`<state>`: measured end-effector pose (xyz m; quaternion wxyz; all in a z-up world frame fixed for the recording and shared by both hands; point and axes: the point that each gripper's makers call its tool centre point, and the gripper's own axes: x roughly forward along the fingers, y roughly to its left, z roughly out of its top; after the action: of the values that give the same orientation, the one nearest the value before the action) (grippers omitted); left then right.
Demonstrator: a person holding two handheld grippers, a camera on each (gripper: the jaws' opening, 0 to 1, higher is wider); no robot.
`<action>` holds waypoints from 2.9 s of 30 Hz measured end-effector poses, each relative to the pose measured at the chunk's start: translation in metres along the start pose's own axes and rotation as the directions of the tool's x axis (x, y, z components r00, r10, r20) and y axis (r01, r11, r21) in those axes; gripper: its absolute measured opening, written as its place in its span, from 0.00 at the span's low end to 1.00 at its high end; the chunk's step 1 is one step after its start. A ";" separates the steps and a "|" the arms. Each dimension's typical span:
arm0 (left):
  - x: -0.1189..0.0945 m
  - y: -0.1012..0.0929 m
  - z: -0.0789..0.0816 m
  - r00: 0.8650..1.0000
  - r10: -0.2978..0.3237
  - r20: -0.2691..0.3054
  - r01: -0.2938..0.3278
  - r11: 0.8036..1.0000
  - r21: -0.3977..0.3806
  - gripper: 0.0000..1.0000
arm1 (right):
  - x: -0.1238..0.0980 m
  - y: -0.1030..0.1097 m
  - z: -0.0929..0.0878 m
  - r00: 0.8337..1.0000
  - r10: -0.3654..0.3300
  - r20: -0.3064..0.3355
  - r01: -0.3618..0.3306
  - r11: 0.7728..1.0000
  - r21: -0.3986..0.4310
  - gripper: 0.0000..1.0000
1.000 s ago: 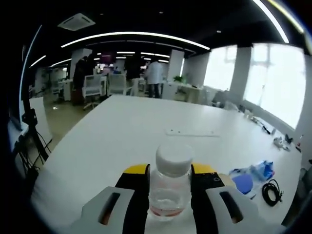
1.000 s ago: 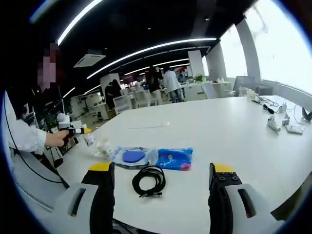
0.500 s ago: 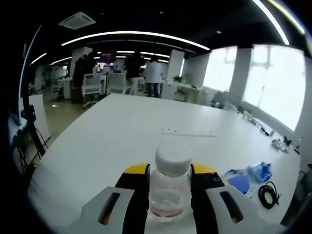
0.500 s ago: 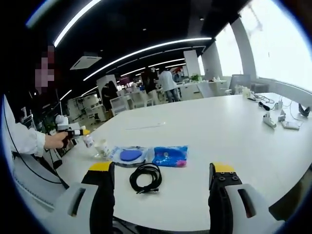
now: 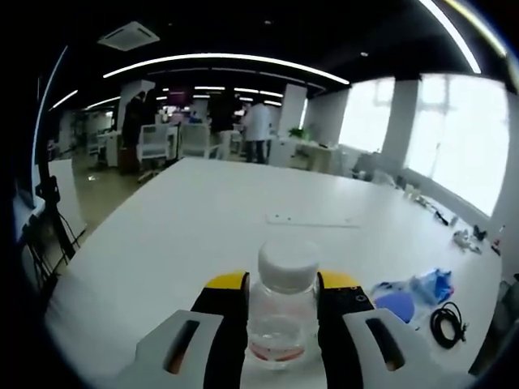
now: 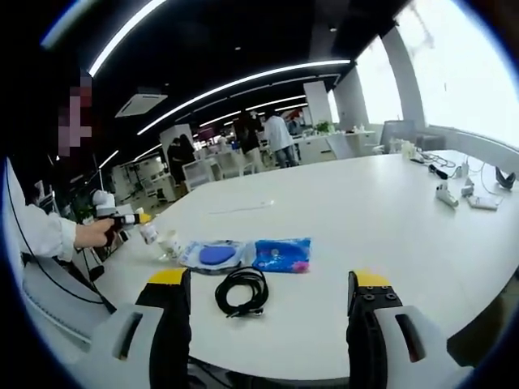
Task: Arrange the tabletop items into an orderly group along one side of the table until the central work area is clear of visible clutter.
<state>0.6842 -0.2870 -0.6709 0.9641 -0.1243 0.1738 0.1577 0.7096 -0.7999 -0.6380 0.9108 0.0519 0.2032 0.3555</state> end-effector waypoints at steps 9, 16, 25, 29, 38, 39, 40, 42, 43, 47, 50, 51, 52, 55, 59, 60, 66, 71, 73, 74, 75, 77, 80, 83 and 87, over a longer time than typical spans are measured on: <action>0.000 -0.002 -0.001 1.000 0.019 0.012 -0.019 1.000 0.022 0.29 | 0.004 0.002 -0.005 1.000 0.017 -0.013 -0.017 1.000 -0.007 0.77; -0.003 0.000 -0.003 0.999 0.029 0.020 -0.030 0.999 0.022 0.29 | 0.010 0.003 -0.012 0.999 0.032 -0.025 -0.032 0.999 -0.006 0.77; -0.006 -0.005 -0.004 0.999 0.046 0.027 -0.047 0.998 0.038 0.30 | 0.012 0.003 -0.018 0.998 0.047 -0.040 -0.048 0.999 -0.009 0.77; -0.006 -0.007 -0.005 0.999 0.043 0.025 -0.044 0.998 0.044 0.30 | 0.012 0.000 -0.020 0.998 0.044 -0.038 -0.044 0.999 0.001 0.77; -0.007 -0.006 -0.005 0.998 0.060 0.016 -0.060 0.998 0.022 0.31 | 0.013 -0.002 -0.021 0.998 0.047 -0.038 -0.046 0.999 0.007 0.76; -0.007 -0.007 -0.005 0.998 0.059 0.015 -0.059 0.998 0.023 0.31 | 0.013 -0.002 -0.021 0.998 0.047 -0.037 -0.047 0.999 0.007 0.76; -0.008 -0.007 -0.005 0.998 0.059 0.014 -0.059 0.998 0.025 0.31 | 0.013 -0.002 -0.021 0.998 0.048 -0.038 -0.047 0.999 0.007 0.76; -0.007 -0.008 -0.006 0.998 0.057 0.010 -0.057 0.998 0.023 0.31 | 0.013 -0.002 -0.022 0.998 0.050 -0.040 -0.050 0.999 0.007 0.76; -0.008 -0.007 -0.006 0.998 0.060 0.007 -0.060 0.998 0.015 0.31 | 0.014 -0.002 -0.023 0.998 0.051 -0.040 -0.050 0.999 0.007 0.76; -0.009 -0.004 -0.006 0.998 0.062 0.007 -0.062 0.998 -0.011 0.37 | 0.014 -0.004 -0.025 0.998 0.055 -0.042 -0.054 0.998 0.015 0.76; -0.012 -0.002 -0.001 0.998 0.063 0.018 -0.063 0.998 -0.011 0.41 | 0.016 -0.006 -0.029 0.997 0.059 -0.051 -0.059 0.998 0.018 0.76; -0.013 -0.002 0.000 0.998 0.061 0.021 -0.061 0.998 -0.013 0.43 | 0.016 -0.006 -0.029 0.997 0.061 -0.053 -0.060 0.998 0.018 0.76; -0.013 -0.001 0.002 0.998 0.059 0.026 -0.059 0.998 -0.018 0.45 | 0.017 -0.007 -0.030 0.997 0.063 -0.054 -0.062 0.998 0.018 0.76; -0.017 -0.006 0.010 0.997 0.014 0.078 -0.001 0.987 -0.163 0.62 | 0.021 -0.006 -0.028 0.996 0.071 -0.051 -0.070 0.997 0.023 0.76; -0.025 0.000 0.011 0.997 0.011 0.074 -0.001 0.991 -0.131 0.74 | 0.027 -0.006 -0.024 0.995 0.084 -0.046 -0.083 0.996 0.026 0.76; -0.028 0.000 0.010 0.998 0.000 0.065 0.009 0.991 -0.132 0.77 | 0.029 -0.004 -0.022 0.995 0.093 -0.039 -0.092 0.995 0.029 0.77; -0.050 -0.009 0.011 0.995 -0.096 0.032 0.099 0.986 -0.131 0.97 | 0.039 0.001 -0.016 0.992 0.128 -0.015 -0.127 0.990 0.059 0.83; -0.083 -0.011 0.010 0.989 -0.136 -0.053 0.132 0.989 -0.063 0.97 | 0.044 0.009 -0.017 0.989 0.144 -0.038 -0.141 0.988 0.064 0.85; -0.095 -0.013 0.011 0.986 -0.154 -0.067 0.153 0.988 -0.013 0.97 | 0.047 0.013 -0.013 0.988 0.154 -0.032 -0.151 0.985 0.078 0.87; -0.101 -0.015 0.010 0.983 -0.166 -0.082 0.167 0.986 0.009 0.97 | 0.048 0.015 -0.011 0.987 0.156 -0.030 -0.153 0.985 0.080 0.87; -0.112 -0.017 0.005 0.977 -0.173 -0.122 0.179 0.983 0.041 0.97 | 0.049 0.019 -0.008 0.987 0.159 -0.027 -0.157 0.984 0.080 0.88; -0.129 -0.022 -0.001 0.965 -0.203 -0.163 0.217 0.974 0.070 0.97 | 0.051 0.024 -0.006 0.986 0.165 -0.031 -0.163 0.985 0.058 0.90; -0.153 -0.032 -0.012 0.939 -0.255 -0.229 0.277 0.959 0.065 0.97 | 0.051 0.032 -0.001 0.985 0.164 -0.044 -0.163 0.986 0.034 0.94; -0.169 -0.038 -0.016 0.931 -0.277 -0.239 0.299 0.952 0.060 0.97 | 0.050 0.040 0.001 0.985 0.163 -0.056 -0.163 0.987 -0.006 0.96; -0.182 -0.042 -0.022 0.920 -0.316 -0.230 0.326 0.945 0.006 0.97 | 0.046 0.049 -0.007 0.983 0.157 -0.096 -0.160 0.987 -0.028 0.97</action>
<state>0.5304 -0.3796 -0.6148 0.9533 -0.1469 0.2631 -0.0217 0.7065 -0.7329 -0.6479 0.8700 0.0350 0.2343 0.4324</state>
